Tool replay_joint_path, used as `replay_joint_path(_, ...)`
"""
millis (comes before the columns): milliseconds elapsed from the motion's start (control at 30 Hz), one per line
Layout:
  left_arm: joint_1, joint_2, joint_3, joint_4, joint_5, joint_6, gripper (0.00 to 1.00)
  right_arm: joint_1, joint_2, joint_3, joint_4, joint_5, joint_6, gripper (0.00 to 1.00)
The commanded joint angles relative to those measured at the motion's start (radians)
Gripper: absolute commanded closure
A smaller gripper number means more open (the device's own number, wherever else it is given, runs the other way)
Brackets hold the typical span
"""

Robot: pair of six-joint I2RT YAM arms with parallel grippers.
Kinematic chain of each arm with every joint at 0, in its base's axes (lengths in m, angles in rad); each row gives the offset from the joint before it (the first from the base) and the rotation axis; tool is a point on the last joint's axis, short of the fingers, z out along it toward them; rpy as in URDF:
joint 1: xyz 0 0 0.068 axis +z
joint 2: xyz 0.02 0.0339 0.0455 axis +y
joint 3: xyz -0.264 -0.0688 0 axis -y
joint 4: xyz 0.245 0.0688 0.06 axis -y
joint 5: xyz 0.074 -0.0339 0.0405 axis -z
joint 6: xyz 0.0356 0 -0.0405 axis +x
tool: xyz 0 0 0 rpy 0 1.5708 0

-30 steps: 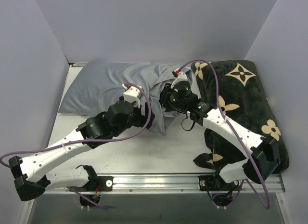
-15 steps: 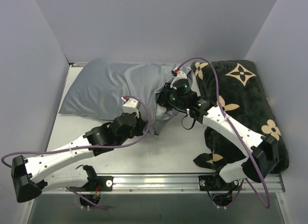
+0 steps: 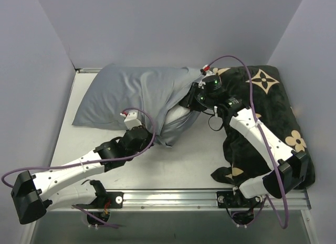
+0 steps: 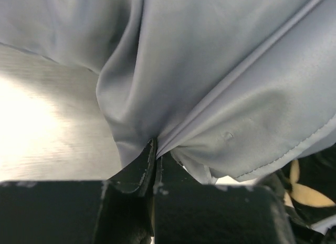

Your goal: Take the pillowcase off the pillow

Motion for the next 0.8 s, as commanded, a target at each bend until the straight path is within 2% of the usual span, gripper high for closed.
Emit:
replay_joint_path(0, -0.038, 0.029, -0.083, -0.077, 0.006, -0.029, 1.00, -0.065, -0.038, 0.159, 0.073, 0.062, 0.004, 1.00)
replay_joint_path(233, -0.152, 0.117, -0.131, 0.012, 0.060, -0.033, 1.00, -0.060, 0.057, 0.259, 0.054, 0.085, -0.002, 1.00)
replay_joint_path(400, -0.164, 0.126, -0.180, 0.120, 0.143, -0.012, 1.00, -0.052, 0.098, 0.279, 0.054, 0.105, -0.004, 1.00)
replay_joint_path(600, -0.227, 0.270, -0.108, 0.167, 0.199, 0.028, 1.00, -0.008, 0.143, 0.300, 0.048, 0.143, -0.007, 1.00)
replay_joint_path(767, -0.237, 0.358, -0.091, 0.168, 0.229, 0.026, 0.99, 0.001, 0.167, 0.332, 0.033, 0.150, -0.015, 1.00)
